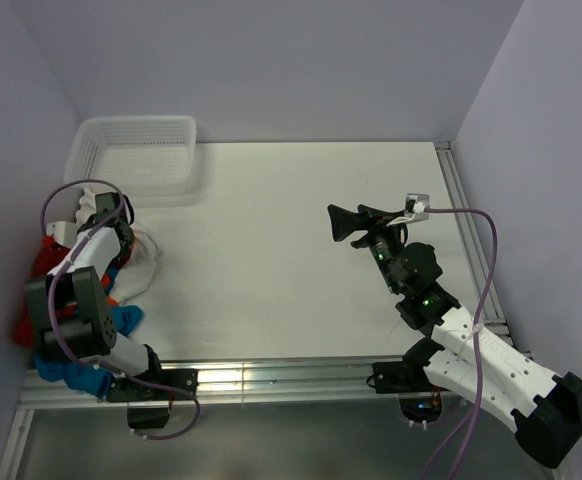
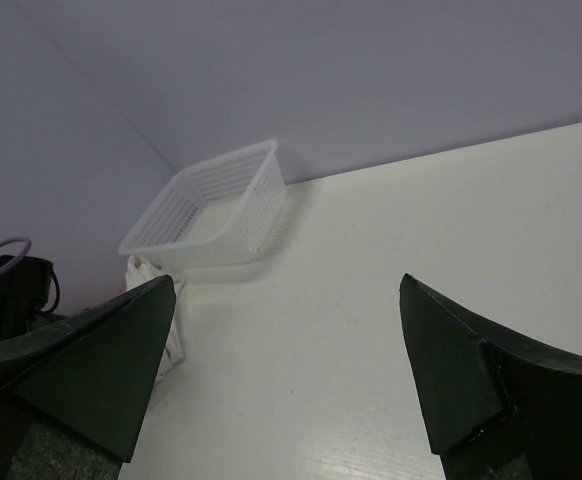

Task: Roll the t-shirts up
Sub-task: Grab a tshirt with the left arm

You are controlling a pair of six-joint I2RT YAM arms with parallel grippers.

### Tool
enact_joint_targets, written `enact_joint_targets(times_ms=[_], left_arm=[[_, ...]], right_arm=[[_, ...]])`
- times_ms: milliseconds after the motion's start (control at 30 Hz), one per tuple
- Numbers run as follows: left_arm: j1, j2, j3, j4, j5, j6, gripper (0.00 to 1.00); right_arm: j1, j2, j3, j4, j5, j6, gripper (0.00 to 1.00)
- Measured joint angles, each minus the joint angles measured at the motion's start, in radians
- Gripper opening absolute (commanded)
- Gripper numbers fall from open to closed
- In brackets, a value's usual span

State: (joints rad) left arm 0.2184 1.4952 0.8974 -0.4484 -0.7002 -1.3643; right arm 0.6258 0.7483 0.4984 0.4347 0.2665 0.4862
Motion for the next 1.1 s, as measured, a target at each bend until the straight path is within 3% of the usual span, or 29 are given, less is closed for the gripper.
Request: enact_joint_targets(times_ms=[267,533,667,900,1100], left_arm=[[-0.255,-0.002,0.230,-0.298,-0.207,-0.081,0.00],[-0.396,-0.134,0.383,-0.457,-0.259,-0.061,0.00],[-0.506,-0.249,0.451,-0.433,-0.262,0.037,0.00],[-0.640,-0.431,0.514,-0.230,-0.072,0.338,0.00],[-0.674,-0.462,0.560,-0.148,0.140,0.437,0.00]], right_arm=[[0.000,-0.001,0.000,0.000,0.003,-0.001,1.00],[0.000,-0.002,0.012,-0.053,0.032,-0.012,1.00],[0.000,0.003,0.023,-0.091,0.044,-0.019,1.00],[0.000,-0.016,0.041,-0.188,0.039,-0.028,0.98],[0.000,-0.141,0.041,-0.258,0.031,-0.033,0.98]])
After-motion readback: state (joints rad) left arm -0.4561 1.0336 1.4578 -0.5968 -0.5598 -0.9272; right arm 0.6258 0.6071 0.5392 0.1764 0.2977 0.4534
